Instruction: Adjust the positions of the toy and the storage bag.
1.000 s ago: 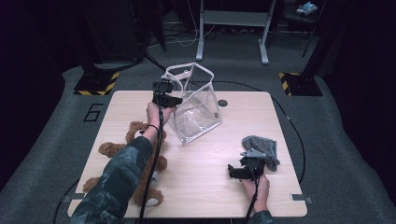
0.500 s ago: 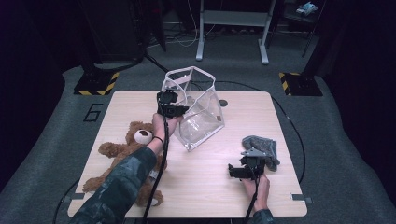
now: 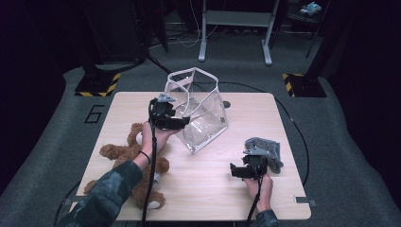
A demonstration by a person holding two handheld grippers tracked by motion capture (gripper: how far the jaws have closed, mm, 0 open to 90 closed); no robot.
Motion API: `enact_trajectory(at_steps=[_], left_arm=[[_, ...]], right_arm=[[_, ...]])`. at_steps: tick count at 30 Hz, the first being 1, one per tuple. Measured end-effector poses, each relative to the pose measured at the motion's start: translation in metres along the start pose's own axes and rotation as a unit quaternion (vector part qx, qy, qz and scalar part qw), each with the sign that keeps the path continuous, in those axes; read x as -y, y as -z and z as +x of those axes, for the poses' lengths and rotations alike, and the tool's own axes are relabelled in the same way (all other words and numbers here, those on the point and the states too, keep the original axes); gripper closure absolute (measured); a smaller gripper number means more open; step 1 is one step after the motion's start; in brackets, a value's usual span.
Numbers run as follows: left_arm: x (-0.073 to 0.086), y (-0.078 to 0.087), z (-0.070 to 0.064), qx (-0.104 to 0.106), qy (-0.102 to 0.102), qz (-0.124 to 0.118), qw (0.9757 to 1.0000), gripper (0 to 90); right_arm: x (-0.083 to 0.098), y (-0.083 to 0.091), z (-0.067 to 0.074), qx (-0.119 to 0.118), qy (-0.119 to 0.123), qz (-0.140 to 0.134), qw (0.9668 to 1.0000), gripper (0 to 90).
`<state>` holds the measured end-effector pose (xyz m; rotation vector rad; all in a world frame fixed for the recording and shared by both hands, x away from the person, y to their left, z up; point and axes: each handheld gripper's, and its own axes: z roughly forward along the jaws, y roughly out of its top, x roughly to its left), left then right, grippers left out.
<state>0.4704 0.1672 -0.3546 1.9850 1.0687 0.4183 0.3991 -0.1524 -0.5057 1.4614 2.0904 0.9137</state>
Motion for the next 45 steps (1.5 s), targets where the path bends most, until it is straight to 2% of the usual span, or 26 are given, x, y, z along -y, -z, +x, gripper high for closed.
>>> enact_trajectory(at_steps=[2,3,4,6,7,9,11,12,15,19,20,24,27,29,31,32,33,34,36,37,38,39,40,41,42,45], left_arm=[[0.002,-0.003,0.0,0.0,-0.003,0.008,1.0,31.3],[0.005,-0.01,-0.002,-0.006,-0.015,0.011,0.9998,37.6],[0.006,-0.015,-0.003,-0.008,-0.007,0.015,0.9998,43.6],[0.008,-0.019,-0.004,-0.004,-0.014,0.024,0.9996,60.9],[0.009,-0.024,-0.007,-0.005,-0.019,0.026,0.9995,60.9],[0.012,-0.028,-0.013,-0.014,-0.018,0.015,0.9996,76.1],[0.013,-0.027,-0.013,-0.015,-0.021,0.015,0.9996,78.1],[0.014,-0.028,-0.015,-0.009,-0.005,0.006,0.9999,78.3],[0.016,-0.027,-0.023,-0.006,0.002,0.003,1.0,78.4],[0.018,-0.028,-0.032,0.002,0.008,-0.001,1.0,77.3],[0.019,-0.029,-0.04,0.005,0.016,-0.008,0.9998,76.9],[0.02,-0.035,-0.053,0.013,0.028,-0.019,0.9993,75.4],[0.019,-0.038,-0.06,0.012,0.021,-0.021,0.9995,74.3],[0.017,-0.045,-0.073,0.019,0.025,-0.026,0.9992,73.4],[0.017,-0.046,-0.075,0.028,0.026,-0.025,0.999,72.2],[0.015,-0.046,-0.078,0.026,0.009,-0.02,0.9994,65.9],[0.015,-0.046,-0.078,0.026,0.009,-0.02,0.9994,57.5],[0.015,-0.043,-0.078,0.025,0.003,-0.021,0.9995,57.5],[0.014,-0.035,-0.071,0.003,-0.016,-0.018,0.9997,45.3],[0.014,-0.033,-0.067,0.002,-0.018,-0.014,0.9997,41.1],[0.014,-0.029,-0.06,-0.005,-0.012,-0.014,0.9998,35.4],[0.015,-0.026,-0.056,-0.009,-0.008,-0.016,0.9998,35.4],[0.016,-0.02,-0.043,-0.019,-0.002,-0.011,0.9998,30.1],[0.016,-0.02,-0.043,-0.019,-0.002,-0.011,0.9998,28.2],[0.018,-0.016,-0.03,-0.025,0.003,-0.007,0.9997,27.2],[0.02,-0.011,-0.019,-0.036,0.013,-0.007,0.9993,26.1]], right_arm=[[-0.001,0.001,0.0,-0.006,-0.002,0.001,1.0,6.6],[-0.004,0.003,0.001,-0.002,0.0,0.0,1.0,7.7],[-0.005,0.004,0.002,-0.002,-0.002,-0.005,1.0,8.3],[-0.007,0.005,0.002,-0.005,-0.002,-0.006,1.0,8.6],[-0.009,0.006,0.002,-0.003,-0.003,-0.002,1.0,9.1],[-0.013,0.008,0.002,-0.011,-0.006,-0.005,0.9999,10.8],[-0.015,0.008,0.002,-0.012,-0.005,-0.005,0.9999,11.0],[-0.017,0.009,0.001,-0.016,-0.007,-0.005,0.9998,10.9],[-0.022,0.011,-0.001,-0.023,-0.015,-0.006,0.9996,10.5],[-0.029,0.011,-0.003,-0.032,-0.018,-0.009,0.9993,10.2],[-0.031,0.011,-0.002,-0.033,-0.026,-0.01,0.9991,10.3],[-0.038,0.014,-0.002,-0.034,-0.019,-0.01,0.9992,10.8],[-0.047,0.02,-0.003,-0.033,-0.018,-0.017,0.9992,11.7],[-0.054,0.025,-0.004,-0.037,-0.018,-0.025,0.9988,12.1],[-0.059,0.028,-0.004,-0.035,-0.017,-0.025,0.9989,12.3],[-0.066,0.032,-0.004,-0.039,-0.021,-0.031,0.9985,12.8],[-0.066,0.032,-0.004,-0.039,-0.021,-0.031,0.9985,12.8],[-0.07,0.034,-0.003,-0.035,-0.025,-0.033,0.9985,12.9],[-0.079,0.038,-0.003,-0.038,-0.024,-0.035,0.9984,13.2],[-0.084,0.04,-0.003,-0.038,-0.022,-0.039,0.9983,13.3],[-0.092,0.043,-0.001,-0.04,-0.021,-0.044,0.998,13.6],[-0.092,0.043,-0.001,-0.04,-0.021,-0.044,0.998,13.6],[-0.102,0.045,0.002,-0.044,-0.024,-0.047,0.9976,13.7],[-0.107,0.046,0.004,-0.042,-0.025,-0.049,0.9976,13.9],[-0.113,0.047,0.006,-0.05,-0.028,-0.052,0.997,13.9],[-0.125,0.048,0.011,-0.055,-0.037,-0.054,0.9963,14.0]])
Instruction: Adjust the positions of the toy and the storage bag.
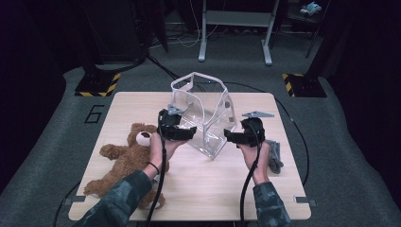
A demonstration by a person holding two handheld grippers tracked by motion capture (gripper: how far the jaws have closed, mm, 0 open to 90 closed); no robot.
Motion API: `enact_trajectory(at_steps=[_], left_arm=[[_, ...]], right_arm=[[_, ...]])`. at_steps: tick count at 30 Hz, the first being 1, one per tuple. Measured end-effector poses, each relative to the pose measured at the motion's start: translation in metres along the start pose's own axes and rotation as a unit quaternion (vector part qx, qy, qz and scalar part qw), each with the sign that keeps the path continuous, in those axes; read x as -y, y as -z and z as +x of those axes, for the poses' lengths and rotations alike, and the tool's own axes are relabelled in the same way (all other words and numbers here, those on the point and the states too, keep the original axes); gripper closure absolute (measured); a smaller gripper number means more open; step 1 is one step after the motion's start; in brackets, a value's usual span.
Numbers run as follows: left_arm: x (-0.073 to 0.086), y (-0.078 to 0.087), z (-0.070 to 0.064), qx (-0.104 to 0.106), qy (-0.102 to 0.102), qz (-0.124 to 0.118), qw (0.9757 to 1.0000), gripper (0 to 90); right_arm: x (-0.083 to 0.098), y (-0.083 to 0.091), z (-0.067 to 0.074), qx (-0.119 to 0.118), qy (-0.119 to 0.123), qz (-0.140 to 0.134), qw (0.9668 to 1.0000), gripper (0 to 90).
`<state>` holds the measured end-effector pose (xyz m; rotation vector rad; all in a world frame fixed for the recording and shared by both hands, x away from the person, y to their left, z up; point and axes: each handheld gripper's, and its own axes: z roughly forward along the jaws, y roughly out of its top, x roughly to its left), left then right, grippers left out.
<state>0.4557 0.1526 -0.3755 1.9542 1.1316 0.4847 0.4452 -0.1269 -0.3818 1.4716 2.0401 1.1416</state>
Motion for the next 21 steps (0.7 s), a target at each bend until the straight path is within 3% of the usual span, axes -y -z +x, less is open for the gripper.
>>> enact_trajectory(at_steps=[2,5,7,9,14,15,16,17,18,20,21], left_arm=[[0.005,0.003,0.012,-0.008,0.007,0.004,0.9999,24.7],[0.013,0.004,0.022,-0.023,-0.001,0.018,0.9996,23.2],[0.02,0.003,0.033,-0.049,-0.003,0.027,0.9984,23.0],[0.023,0.003,0.041,-0.057,0.004,0.034,0.9978,23.0],[0.024,0.002,0.047,-0.06,0.009,0.036,0.9975,22.9],[0.024,0.001,0.049,-0.058,0.012,0.039,0.9975,22.9],[0.024,0.001,0.049,-0.058,0.012,0.039,0.9975,22.8],[0.024,-0.001,0.049,-0.057,0.02,0.038,0.9975,22.8],[0.024,-0.001,0.049,-0.057,0.02,0.038,0.9975,22.8],[0.025,-0.002,0.051,-0.054,0.015,0.043,0.9975,22.8],[0.025,-0.003,0.051,-0.054,0.023,0.042,0.9974,22.8]], right_arm=[[-0.01,-0.002,0.005,-0.013,-0.005,-0.005,0.9999,14.1],[-0.025,-0.007,0.016,-0.021,-0.006,-0.012,0.9997,14.3],[-0.035,-0.011,0.024,-0.025,-0.01,-0.016,0.9995,14.7],[-0.043,-0.013,0.029,-0.016,-0.009,-0.021,0.9996,16.5],[-0.057,-0.02,0.034,-0.025,-0.028,-0.023,0.999,19.8],[-0.06,-0.028,0.036,-0.011,-0.022,-0.007,0.9997,26.5],[-0.06,-0.028,0.036,-0.011,-0.022,-0.007,0.9997,26.5],[-0.06,-0.034,0.039,-0.011,-0.021,0.008,0.9997,34.1],[-0.06,-0.034,0.039,-0.011,-0.021,0.008,0.9997,34.1],[-0.055,-0.04,0.039,-0.01,-0.024,0.018,0.9995,45.2],[-0.055,-0.04,0.039,-0.01,-0.024,0.018,0.9995,45.2]])
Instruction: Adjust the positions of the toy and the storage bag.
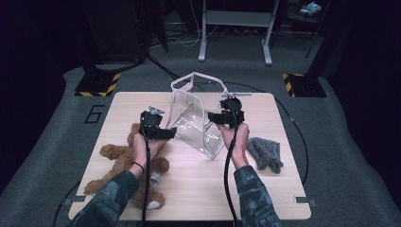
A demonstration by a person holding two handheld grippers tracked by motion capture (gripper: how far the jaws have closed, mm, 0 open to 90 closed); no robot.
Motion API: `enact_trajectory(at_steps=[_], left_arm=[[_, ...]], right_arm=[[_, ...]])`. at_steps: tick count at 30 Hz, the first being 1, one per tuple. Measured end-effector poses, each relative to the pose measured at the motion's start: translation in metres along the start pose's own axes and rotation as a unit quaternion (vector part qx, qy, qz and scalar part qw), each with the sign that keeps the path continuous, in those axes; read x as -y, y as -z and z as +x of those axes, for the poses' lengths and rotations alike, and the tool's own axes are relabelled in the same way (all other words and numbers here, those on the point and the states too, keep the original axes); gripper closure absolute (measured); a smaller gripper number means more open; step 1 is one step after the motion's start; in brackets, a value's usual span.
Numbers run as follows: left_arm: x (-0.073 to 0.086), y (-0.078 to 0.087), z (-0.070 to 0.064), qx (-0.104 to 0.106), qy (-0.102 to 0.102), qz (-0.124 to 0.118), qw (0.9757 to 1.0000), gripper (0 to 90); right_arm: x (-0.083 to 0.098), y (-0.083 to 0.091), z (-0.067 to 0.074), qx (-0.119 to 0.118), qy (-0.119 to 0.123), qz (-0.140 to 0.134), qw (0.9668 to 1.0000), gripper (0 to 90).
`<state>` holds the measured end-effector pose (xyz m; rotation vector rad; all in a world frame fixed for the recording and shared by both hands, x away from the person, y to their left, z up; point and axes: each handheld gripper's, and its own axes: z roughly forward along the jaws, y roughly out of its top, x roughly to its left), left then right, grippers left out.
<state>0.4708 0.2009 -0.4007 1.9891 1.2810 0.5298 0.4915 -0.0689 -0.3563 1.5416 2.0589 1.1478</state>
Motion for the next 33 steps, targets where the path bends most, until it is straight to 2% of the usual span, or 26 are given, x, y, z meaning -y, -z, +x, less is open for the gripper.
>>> enact_trajectory(at_steps=[1,3,6,7,8,15,16,17,19,21,25,27,28,30,31,33], left_arm=[[0.0,-0.001,0.001,0.001,-0.003,-0.001,1.0,22.8],[0.0,-0.002,0.002,0.002,0.003,0.002,1.0,22.9],[0.0,-0.002,0.004,0.001,0.005,-0.001,1.0,23.0],[-0.001,-0.002,0.006,0.002,0.008,-0.002,1.0,23.2],[-0.001,-0.001,0.006,0.004,0.011,-0.005,0.9999,23.3],[-0.006,0.002,0.007,0.003,0.01,-0.01,0.9999,23.4],[-0.007,0.003,0.007,0.003,0.006,-0.014,0.9999,24.0],[-0.008,0.003,0.006,0.002,0.004,-0.021,0.9998,24.0],[-0.009,0.003,0.005,0.0,-0.001,-0.019,0.9998,25.7],[-0.011,0.003,0.006,0.005,-0.007,-0.015,0.9999,27.6],[-0.02,0.003,0.004,0.007,-0.02,-0.03,0.9993,31.9],[-0.026,0.0,0.002,0.006,-0.028,-0.037,0.9989,34.7],[-0.028,-0.002,0.001,0.013,-0.032,-0.039,0.9987,34.7],[-0.032,-0.008,0.0,0.01,-0.042,-0.034,0.9985,35.6],[-0.034,-0.012,0.0,0.02,-0.047,-0.034,0.9981,37.5],[-0.037,-0.019,-0.001,0.014,-0.049,-0.031,0.9982,39.9]], right_arm=[[0.001,0.0,-0.001,-0.002,0.001,0.001,1.0,51.1],[0.001,0.002,-0.003,0.0,0.01,0.003,0.9999,68.5],[0.004,0.003,-0.008,0.01,0.015,0.009,0.9998,80.4],[0.005,0.004,-0.009,0.01,0.007,0.007,0.9999,82.1],[0.006,0.004,-0.011,0.012,0.016,0.009,0.9998,83.3],[0.007,0.011,-0.022,0.028,0.014,0.017,0.9993,87.6],[0.007,0.015,-0.029,0.029,0.017,0.02,0.9993,87.8],[0.007,0.015,-0.029,0.029,0.017,0.02,0.9993,87.8],[0.008,0.021,-0.039,0.026,0.017,0.027,0.9991,87.9],[0.009,0.024,-0.044,0.023,0.024,0.034,0.9989,87.9],[0.01,0.03,-0.052,0.02,0.023,0.04,0.9987,87.9],[0.011,0.032,-0.057,0.019,0.022,0.038,0.9988,87.7],[0.012,0.033,-0.059,0.019,0.022,0.035,0.9989,87.6],[0.013,0.034,-0.061,0.022,0.026,0.034,0.9988,87.3],[0.013,0.035,-0.061,0.024,0.019,0.034,0.999,87.3],[0.014,0.035,-0.06,0.028,0.024,0.03,0.9989,87.0]])
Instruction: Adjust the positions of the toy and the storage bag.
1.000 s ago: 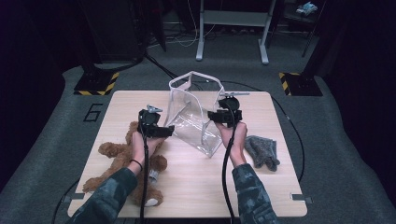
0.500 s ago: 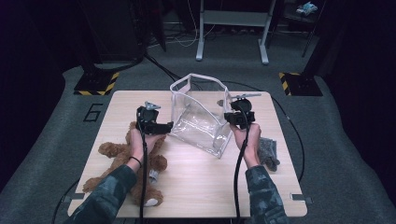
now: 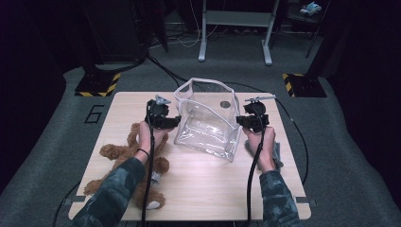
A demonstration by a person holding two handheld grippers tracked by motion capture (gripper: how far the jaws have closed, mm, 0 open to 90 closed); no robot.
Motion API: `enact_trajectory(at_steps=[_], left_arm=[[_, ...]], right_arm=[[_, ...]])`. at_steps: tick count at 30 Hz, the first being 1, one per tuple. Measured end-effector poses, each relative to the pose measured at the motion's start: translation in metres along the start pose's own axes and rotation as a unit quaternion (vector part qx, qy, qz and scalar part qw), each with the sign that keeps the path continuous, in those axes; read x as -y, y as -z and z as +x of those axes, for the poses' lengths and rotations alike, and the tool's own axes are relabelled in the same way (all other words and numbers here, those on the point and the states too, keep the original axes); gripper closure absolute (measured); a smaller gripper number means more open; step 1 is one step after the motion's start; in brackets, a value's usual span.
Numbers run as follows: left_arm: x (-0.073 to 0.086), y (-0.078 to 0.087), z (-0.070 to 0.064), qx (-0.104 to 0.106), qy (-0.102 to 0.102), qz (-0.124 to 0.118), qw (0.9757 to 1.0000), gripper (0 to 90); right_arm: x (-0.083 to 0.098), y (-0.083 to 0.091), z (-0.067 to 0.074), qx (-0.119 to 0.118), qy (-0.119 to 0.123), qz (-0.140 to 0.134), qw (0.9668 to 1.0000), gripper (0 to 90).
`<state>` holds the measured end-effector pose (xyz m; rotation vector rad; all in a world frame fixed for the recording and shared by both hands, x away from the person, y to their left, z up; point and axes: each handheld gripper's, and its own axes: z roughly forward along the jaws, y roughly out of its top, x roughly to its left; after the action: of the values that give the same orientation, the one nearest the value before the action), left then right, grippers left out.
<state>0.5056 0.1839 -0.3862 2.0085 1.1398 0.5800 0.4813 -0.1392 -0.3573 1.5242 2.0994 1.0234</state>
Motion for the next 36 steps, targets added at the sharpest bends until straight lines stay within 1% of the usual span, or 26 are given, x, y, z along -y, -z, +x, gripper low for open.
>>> enact_trajectory(at_steps=[1,2,3,4,5,6,7,9,10,11,12,14,15,17,19,21,22,24,28,29,30,31,32,33,35,36], left_arm=[[-0.002,-0.007,0.001,0.013,-0.002,0.004,0.9999,44.1],[-0.002,-0.007,0.001,0.013,-0.002,0.004,0.9999,45.1],[-0.002,-0.015,-0.001,0.016,-0.01,0.009,0.9998,50.5],[-0.002,-0.015,-0.001,0.016,-0.01,0.009,0.9998,52.1],[-0.002,-0.018,0.0,0.024,-0.019,0.013,0.9995,52.1],[-0.002,-0.022,-0.002,0.021,-0.021,0.018,0.9994,54.1],[0.0,-0.028,-0.001,0.041,-0.015,0.018,0.9989,65.5],[0.001,-0.032,0.0,0.054,-0.012,0.015,0.9984,76.5],[0.001,-0.032,0.0,0.054,-0.012,0.015,0.9984,81.7],[0.001,-0.033,-0.001,0.054,-0.012,0.015,0.9984,81.7],[0.002,-0.034,-0.002,0.054,-0.004,0.011,0.9985,86.0],[0.002,-0.029,-0.005,0.052,-0.009,0.019,0.9984,86.6],[0.003,-0.028,-0.007,0.053,0.0,0.018,0.9984,86.7],[0.006,-0.023,-0.01,0.058,-0.005,0.023,0.998,86.7],[0.009,-0.017,-0.014,0.063,-0.004,0.026,0.9977,86.7],[0.013,-0.012,-0.02,0.067,-0.003,0.027,0.9974,86.7],[0.013,-0.012,-0.02,0.067,-0.003,0.027,0.9974,86.7],[0.021,-0.004,-0.027,0.078,0.004,0.022,0.9967,86.7],[0.025,0.005,-0.031,0.087,0.001,0.029,0.9958,86.3],[0.026,0.007,-0.03,0.089,-0.008,0.033,0.9954,85.8],[0.025,0.009,-0.03,0.092,-0.002,0.031,0.9953,83.7],[0.022,0.014,-0.027,0.09,0.004,0.025,0.9956,70.7],[0.02,0.018,-0.025,0.097,0.008,0.02,0.995,62.3],[0.017,0.022,-0.023,0.089,0.015,0.019,0.9957,55.4],[0.01,0.03,-0.018,0.086,0.018,0.012,0.9961,45.9],[0.007,0.032,-0.015,0.076,0.021,0.01,0.9968,43.1]], right_arm=[[0.0,0.0,0.0,-0.002,0.001,-0.001,1.0,86.8],[0.0,0.0,0.0,-0.002,0.001,-0.001,1.0,86.8],[0.0,0.0,0.001,0.001,0.003,-0.001,1.0,86.5],[0.0,0.0,0.001,0.001,0.003,-0.001,1.0,86.5],[0.0,0.0,0.001,0.0,0.0,0.0,1.0,86.4],[0.0,0.0,0.001,0.002,0.001,0.0,1.0,86.1],[0.001,0.0,0.0,0.001,0.004,-0.005,1.0,86.2],[0.001,-0.001,0.0,0.002,0.006,-0.004,1.0,86.3],[0.001,-0.001,0.0,0.002,0.006,-0.004,1.0,86.3],[0.001,0.0,0.0,0.001,0.006,-0.005,1.0,86.3],[0.001,-0.001,0.0,0.002,0.006,-0.005,1.0,86.4],[0.001,-0.001,0.001,0.003,0.005,-0.006,1.0,86.7],[0.001,-0.001,0.001,0.002,0.004,-0.007,1.0,86.7],[0.002,0.0,0.001,0.004,0.004,-0.01,0.9999,87.1],[0.002,0.002,-0.001,0.005,0.01,-0.011,0.9999,87.2],[0.003,0.003,-0.003,0.007,0.008,-0.016,0.9998,87.4],[0.003,0.003,-0.003,0.007,0.008,-0.016,0.9998,87.4],[0.004,0.006,-0.005,0.007,0.004,-0.017,0.9998,87.5],[0.006,0.008,-0.006,0.005,0.008,-0.015,0.9998,87.4],[0.006,0.008,-0.007,0.004,0.012,-0.017,0.9998,87.3],[0.007,0.008,-0.007,0.004,0.012,-0.017,0.9998,87.1],[0.007,0.008,-0.009,0.002,0.011,-0.017,0.9998,86.7],[0.007,0.007,-0.009,0.002,0.012,-0.017,0.9998,86.2],[0.006,0.006,-0.008,0.001,0.008,-0.018,0.9998,85.2],[0.005,0.006,-0.008,0.002,0.015,-0.014,0.9998,81.8],[0.005,0.005,-0.008,0.0,0.018,-0.015,0.9997,80.5]])
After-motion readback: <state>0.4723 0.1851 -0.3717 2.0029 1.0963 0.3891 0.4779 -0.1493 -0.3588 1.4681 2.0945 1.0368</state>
